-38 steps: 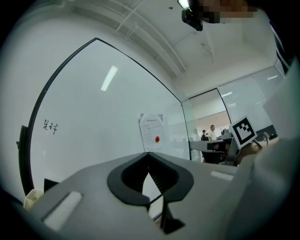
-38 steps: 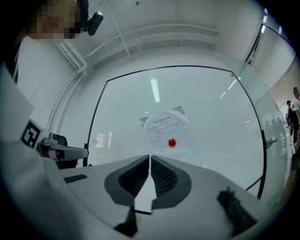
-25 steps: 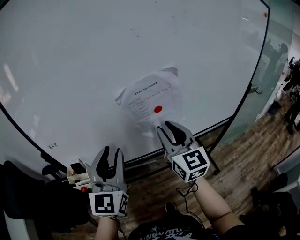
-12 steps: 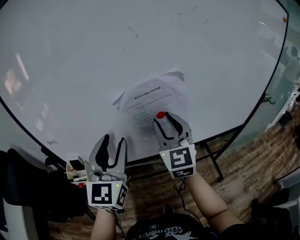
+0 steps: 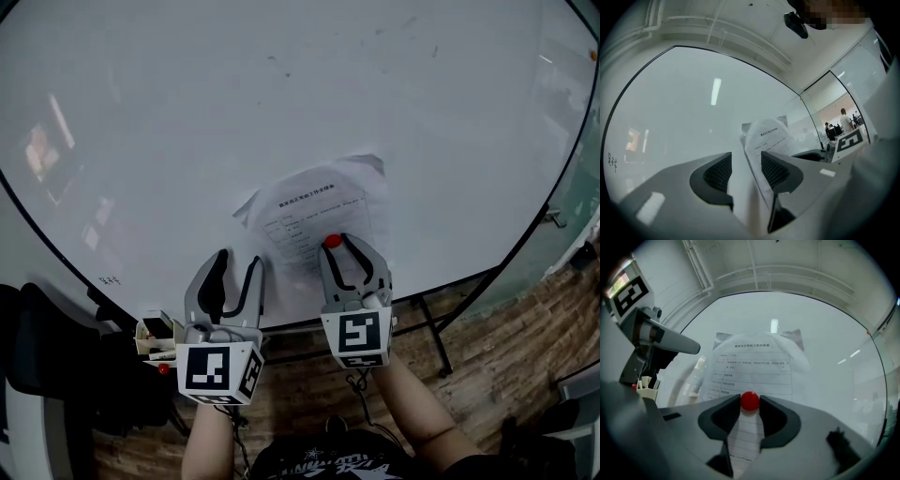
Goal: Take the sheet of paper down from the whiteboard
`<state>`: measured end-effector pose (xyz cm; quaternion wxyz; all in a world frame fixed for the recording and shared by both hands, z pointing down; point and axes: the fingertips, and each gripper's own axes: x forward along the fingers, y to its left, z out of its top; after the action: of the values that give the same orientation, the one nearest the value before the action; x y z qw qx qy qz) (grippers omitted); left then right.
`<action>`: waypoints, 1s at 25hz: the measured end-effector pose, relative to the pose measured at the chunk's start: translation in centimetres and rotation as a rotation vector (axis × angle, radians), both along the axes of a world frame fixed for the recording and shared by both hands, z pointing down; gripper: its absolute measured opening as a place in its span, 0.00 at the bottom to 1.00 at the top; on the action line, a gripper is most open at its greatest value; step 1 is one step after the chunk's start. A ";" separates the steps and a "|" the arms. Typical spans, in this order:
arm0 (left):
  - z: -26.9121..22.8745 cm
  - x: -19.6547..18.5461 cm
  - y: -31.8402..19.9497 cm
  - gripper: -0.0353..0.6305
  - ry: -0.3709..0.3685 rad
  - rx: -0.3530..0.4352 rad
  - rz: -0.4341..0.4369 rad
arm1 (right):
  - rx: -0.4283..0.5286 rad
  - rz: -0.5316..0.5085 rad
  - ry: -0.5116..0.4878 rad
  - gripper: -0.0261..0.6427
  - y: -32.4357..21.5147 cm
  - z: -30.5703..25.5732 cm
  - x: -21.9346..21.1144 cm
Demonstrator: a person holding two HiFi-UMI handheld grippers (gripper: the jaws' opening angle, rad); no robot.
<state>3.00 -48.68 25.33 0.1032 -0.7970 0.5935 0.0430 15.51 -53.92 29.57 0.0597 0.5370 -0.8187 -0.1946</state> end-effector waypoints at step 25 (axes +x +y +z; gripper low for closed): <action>-5.9 1.6 -3.1 0.12 -0.034 0.082 -0.070 | 0.002 -0.040 0.011 0.24 0.0 0.0 0.0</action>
<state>4.55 -51.79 19.46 0.1472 -0.7716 0.6168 0.0502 15.55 -53.93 29.53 0.0599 0.5196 -0.8286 -0.1994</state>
